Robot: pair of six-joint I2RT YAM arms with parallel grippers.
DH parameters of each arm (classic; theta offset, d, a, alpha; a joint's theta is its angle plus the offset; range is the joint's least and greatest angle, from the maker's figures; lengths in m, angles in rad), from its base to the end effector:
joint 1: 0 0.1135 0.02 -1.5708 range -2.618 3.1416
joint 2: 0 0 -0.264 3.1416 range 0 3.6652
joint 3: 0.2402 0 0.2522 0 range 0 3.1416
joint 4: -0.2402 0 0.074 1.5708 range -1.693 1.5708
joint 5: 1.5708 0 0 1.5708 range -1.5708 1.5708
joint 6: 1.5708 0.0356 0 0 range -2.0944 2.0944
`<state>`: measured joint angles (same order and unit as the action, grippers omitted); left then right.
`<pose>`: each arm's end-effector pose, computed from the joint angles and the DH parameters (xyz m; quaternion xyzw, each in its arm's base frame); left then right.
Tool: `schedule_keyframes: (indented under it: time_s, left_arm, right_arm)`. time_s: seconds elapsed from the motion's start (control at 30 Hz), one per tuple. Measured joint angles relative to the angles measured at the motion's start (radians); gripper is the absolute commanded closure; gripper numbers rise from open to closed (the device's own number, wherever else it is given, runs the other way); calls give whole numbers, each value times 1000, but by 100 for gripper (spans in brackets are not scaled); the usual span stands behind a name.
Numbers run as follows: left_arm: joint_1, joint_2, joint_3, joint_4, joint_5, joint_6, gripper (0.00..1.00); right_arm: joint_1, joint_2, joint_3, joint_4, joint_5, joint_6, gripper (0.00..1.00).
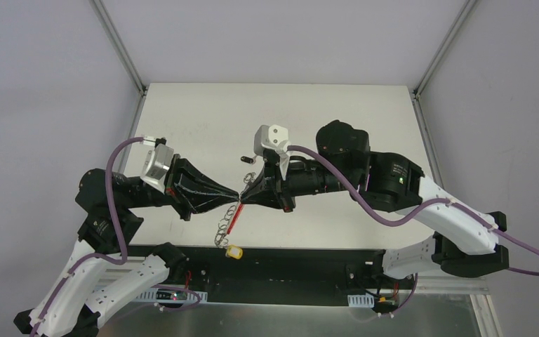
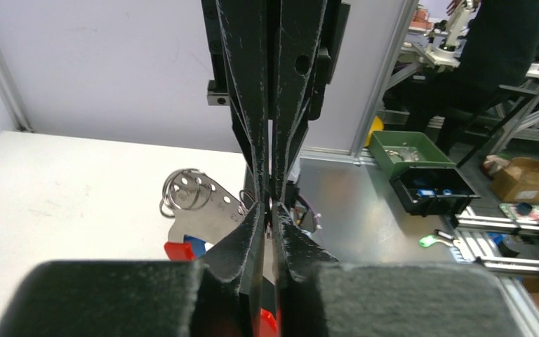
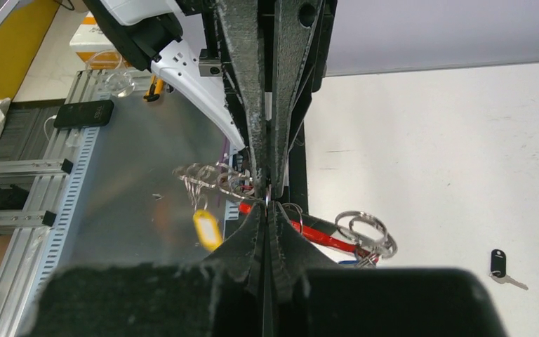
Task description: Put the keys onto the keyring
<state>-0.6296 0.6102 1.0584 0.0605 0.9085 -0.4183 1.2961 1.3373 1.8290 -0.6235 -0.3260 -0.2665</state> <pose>0.0499 -0.0711 0.4717 0.4242 0.4126 -0.5801 0.5597 0.0577 0.2469 0.5247 -0.5986 0.4516 0.4264 0.5059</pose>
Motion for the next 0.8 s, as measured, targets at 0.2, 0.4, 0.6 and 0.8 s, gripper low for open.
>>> schedule_keyframes:
  time_s: [0.2,0.4,0.6,0.8]
  left_arm:
    - [0,-13,14,-31,-22,44,61]
    - [0,-27,52,-92,-87,109,56]
    - [0,29,42,-120,-156,148,51]
    - [0,179,-11,-159,-290,174,47]
  right_arm:
    - [-1,-57,-103,22,51,0,100]
    - [-25,-136,-213,26,102,1,100]
    - [-74,-244,-323,45,154,10,100]
    - [-121,-332,-441,51,216,44,100]
